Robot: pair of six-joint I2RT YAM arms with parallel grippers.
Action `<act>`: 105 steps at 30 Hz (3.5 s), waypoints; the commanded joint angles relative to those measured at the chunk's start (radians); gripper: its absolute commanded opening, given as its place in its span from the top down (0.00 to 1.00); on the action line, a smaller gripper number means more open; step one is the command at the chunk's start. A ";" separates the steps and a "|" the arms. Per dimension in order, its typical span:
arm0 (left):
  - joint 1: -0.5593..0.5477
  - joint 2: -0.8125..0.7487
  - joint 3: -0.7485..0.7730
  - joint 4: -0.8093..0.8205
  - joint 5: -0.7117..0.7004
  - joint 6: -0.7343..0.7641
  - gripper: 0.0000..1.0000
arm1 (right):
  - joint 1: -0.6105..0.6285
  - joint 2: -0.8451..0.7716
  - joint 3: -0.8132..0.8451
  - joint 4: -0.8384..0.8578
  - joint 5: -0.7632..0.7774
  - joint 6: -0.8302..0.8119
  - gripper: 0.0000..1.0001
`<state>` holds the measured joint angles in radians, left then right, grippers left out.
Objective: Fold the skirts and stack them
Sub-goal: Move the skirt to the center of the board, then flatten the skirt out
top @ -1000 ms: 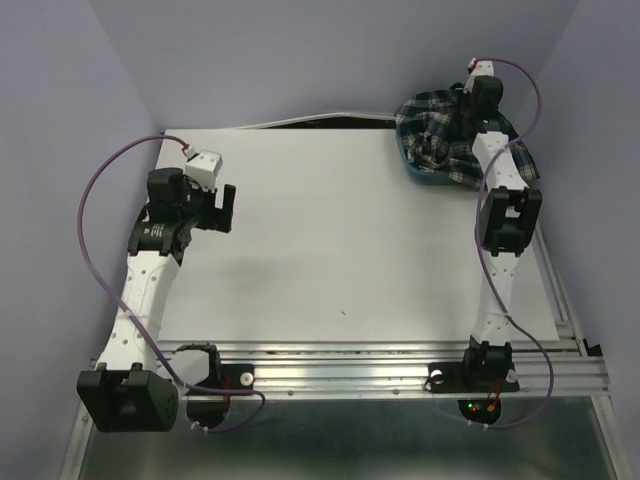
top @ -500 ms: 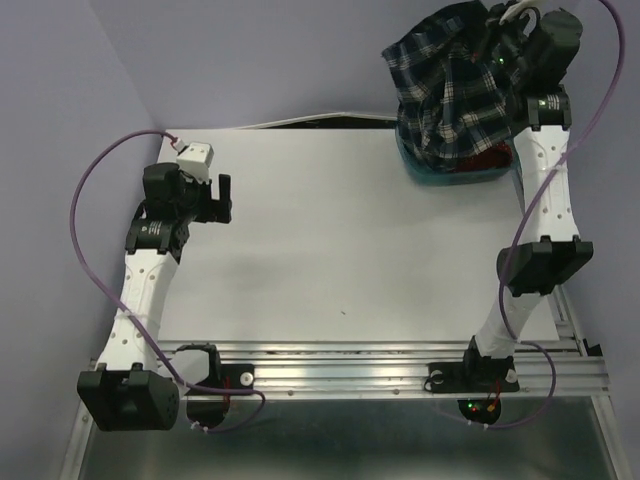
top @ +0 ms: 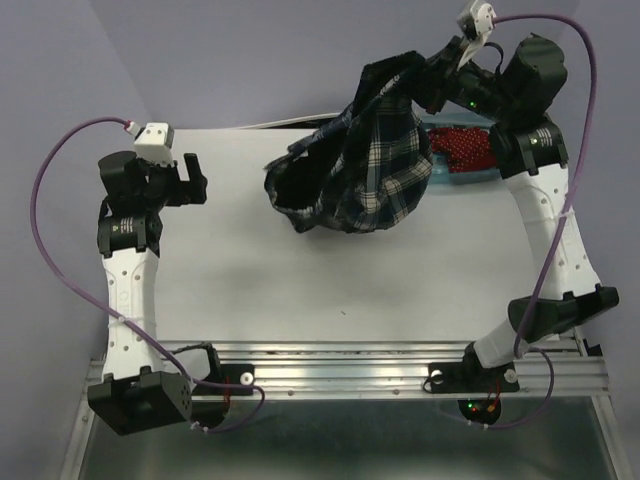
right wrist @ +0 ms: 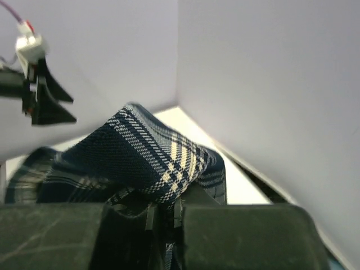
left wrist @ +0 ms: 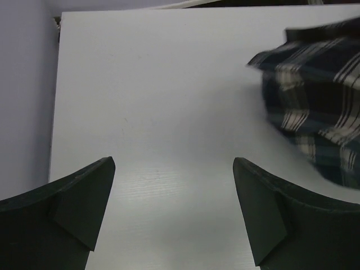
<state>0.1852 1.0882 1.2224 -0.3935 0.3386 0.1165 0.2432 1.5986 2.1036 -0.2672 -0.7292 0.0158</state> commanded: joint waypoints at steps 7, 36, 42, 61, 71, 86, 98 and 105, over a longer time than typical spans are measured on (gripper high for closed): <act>0.002 -0.111 -0.227 -0.077 0.261 0.506 0.02 | -0.007 -0.216 -0.871 0.013 0.080 -0.184 0.99; -1.240 0.011 -0.552 0.048 0.002 0.760 0.01 | -0.038 -0.177 -1.301 0.008 0.447 -0.347 0.94; -1.401 0.131 -0.540 0.168 -0.079 0.683 0.01 | -0.038 -0.167 -1.291 -0.020 0.448 -0.367 0.89; -1.549 0.441 -0.520 0.360 -0.403 0.629 0.47 | -0.038 -0.158 -1.251 -0.118 0.464 -0.419 0.42; -1.252 0.096 -0.463 0.197 -0.137 0.589 1.00 | -0.038 -0.224 -1.239 -0.124 0.464 -0.451 0.43; -0.656 -0.005 -0.340 0.041 0.258 0.512 1.00 | -0.077 -0.266 -1.137 -0.162 0.237 -0.473 0.49; -0.483 0.121 -0.262 0.035 0.329 0.506 1.00 | -0.097 -0.071 -1.004 -0.133 -0.014 -0.322 0.32; -0.435 0.145 -0.250 0.057 0.320 0.440 1.00 | -0.097 0.055 -0.988 -0.067 -0.040 -0.254 0.43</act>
<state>-0.2832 1.2224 0.9195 -0.3618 0.6357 0.6071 0.1501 1.6077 1.0748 -0.3946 -0.7284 -0.2901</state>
